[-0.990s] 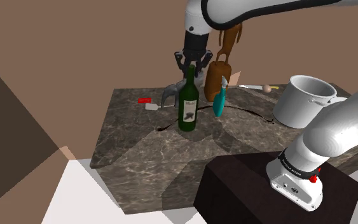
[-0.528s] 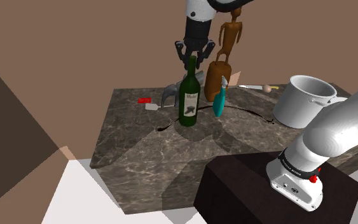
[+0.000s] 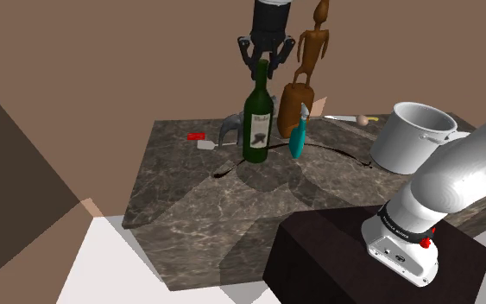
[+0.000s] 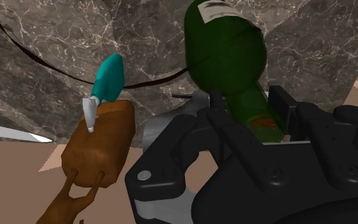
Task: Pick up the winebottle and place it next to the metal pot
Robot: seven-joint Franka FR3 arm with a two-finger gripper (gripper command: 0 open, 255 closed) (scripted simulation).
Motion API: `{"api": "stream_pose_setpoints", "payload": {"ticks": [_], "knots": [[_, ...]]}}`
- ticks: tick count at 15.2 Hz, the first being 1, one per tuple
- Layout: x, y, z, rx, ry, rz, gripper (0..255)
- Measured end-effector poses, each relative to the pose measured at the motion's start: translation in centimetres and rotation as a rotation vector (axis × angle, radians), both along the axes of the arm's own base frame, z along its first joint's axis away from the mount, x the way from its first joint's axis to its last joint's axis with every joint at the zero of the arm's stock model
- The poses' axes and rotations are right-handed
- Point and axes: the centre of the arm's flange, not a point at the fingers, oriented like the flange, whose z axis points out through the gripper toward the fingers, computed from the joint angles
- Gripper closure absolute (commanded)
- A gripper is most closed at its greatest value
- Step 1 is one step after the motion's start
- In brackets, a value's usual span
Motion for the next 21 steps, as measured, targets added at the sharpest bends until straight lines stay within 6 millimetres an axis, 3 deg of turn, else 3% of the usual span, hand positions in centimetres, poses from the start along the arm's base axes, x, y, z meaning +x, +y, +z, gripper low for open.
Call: {"api": "stream_pose_setpoints", "payload": {"ticks": [21], "knots": [[0.0, 0.0, 11.1, 0.000, 0.000, 0.000, 255]]}}
